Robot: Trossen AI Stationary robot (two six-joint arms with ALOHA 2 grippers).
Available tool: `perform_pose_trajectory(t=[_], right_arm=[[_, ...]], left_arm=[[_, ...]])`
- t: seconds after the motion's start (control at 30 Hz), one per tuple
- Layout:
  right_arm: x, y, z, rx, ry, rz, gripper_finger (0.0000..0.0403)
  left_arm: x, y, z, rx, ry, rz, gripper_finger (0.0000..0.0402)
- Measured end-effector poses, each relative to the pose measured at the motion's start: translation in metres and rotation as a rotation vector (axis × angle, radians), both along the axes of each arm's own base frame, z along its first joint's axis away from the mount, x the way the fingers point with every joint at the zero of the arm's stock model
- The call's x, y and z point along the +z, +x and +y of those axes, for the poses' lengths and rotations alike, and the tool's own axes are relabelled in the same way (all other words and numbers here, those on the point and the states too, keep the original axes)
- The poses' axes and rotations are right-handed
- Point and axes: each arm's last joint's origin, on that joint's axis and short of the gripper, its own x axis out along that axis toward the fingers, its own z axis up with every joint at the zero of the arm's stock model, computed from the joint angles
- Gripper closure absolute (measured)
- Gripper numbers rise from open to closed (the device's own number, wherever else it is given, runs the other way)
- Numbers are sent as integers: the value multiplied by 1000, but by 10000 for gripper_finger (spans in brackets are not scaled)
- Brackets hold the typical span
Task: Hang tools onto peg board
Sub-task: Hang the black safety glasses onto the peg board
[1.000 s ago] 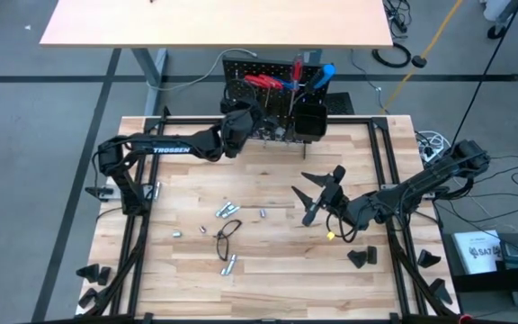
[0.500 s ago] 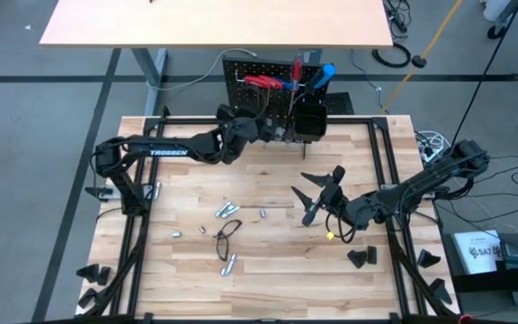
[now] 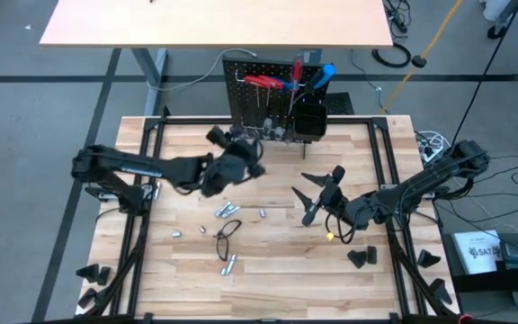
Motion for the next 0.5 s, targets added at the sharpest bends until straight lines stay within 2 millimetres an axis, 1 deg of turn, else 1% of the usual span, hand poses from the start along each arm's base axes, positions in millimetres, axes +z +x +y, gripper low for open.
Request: perform_pose_trajectory(t=[0.1,0.23,0.3,0.37,0.43,0.5], right_arm=[[0,0,-1,-3,-15,10,181],[0,1,-2,-6,-10,7,181],[0,1,-2,-1,-2,2,181],[0,1,-2,1,18,-12,181],[0,2,-2,31,52,-32,181],[-1,4,-1,92,87,-46,181]], left_arm=[[6,-19,-17,-118,-81,33,173],[14,-57,-35,-266,-272,20,173],[11,-79,-43,-302,-317,27,173],[9,-99,-51,-338,-357,-11,173],[3,-118,-59,-381,-388,-43,173],[-7,-133,-66,-425,-417,-77,173]])
